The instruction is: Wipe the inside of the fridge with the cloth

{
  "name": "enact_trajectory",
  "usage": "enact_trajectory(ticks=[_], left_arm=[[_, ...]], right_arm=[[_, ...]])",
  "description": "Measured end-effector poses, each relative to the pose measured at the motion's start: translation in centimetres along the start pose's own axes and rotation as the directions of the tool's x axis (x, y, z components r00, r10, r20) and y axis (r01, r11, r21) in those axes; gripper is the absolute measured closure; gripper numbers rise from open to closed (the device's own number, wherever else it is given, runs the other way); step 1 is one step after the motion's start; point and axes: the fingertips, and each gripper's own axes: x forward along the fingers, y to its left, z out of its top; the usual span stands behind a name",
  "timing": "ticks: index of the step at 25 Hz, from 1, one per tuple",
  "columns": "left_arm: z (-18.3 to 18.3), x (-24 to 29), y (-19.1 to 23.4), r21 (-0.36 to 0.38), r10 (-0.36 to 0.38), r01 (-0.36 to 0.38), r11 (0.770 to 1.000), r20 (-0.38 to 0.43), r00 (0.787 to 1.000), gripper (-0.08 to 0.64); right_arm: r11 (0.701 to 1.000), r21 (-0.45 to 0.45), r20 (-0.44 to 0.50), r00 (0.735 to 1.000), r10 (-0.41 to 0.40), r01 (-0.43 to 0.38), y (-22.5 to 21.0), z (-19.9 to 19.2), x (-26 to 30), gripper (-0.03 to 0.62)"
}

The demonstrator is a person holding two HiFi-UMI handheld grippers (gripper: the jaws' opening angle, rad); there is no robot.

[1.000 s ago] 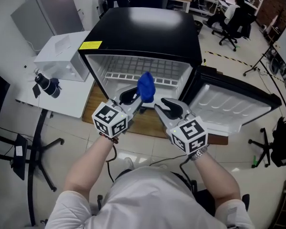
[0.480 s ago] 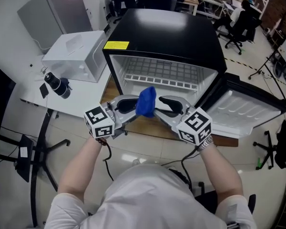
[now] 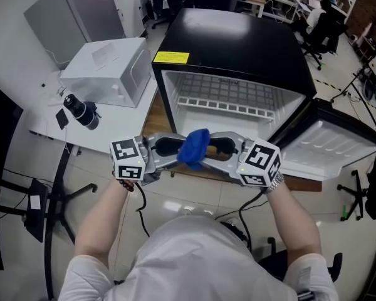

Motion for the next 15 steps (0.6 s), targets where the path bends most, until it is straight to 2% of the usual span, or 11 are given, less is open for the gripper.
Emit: enact_trajectory(ticks=[6,8,11,15], left_arm=[[-1.5,-1.3,-0.3,-0.050,-0.063,0.061,0.997,-0.039,0.997,0.465],[-1.8,-1.4,-0.5,-0.060,-0.081,0.079,0.995,-0.048,0.996,0.463],[-2.0,-1.6,-0.1,-0.048,-0.065,0.062,0.997,-0.057,0.996,0.456],[-2.3,-2.2,0.4,-0.027,-0.036,0.034,0.999,-0.066,0.997,0.454]], right_arm=[[0.998,0.008,-0.005,0.998,0.056,-0.056,1.5,-1.0,2.4,0.420],[0.999,-0.013,-0.020,0.999,0.050,-0.050,1.9,-1.5,3.5,0.428],[1.000,-0.026,-0.012,1.000,0.006,-0.006,1.6,-1.9,4.4,0.446],[1.000,-0.014,-0.015,1.000,-0.015,0.015,1.4,-2.0,4.7,0.445]])
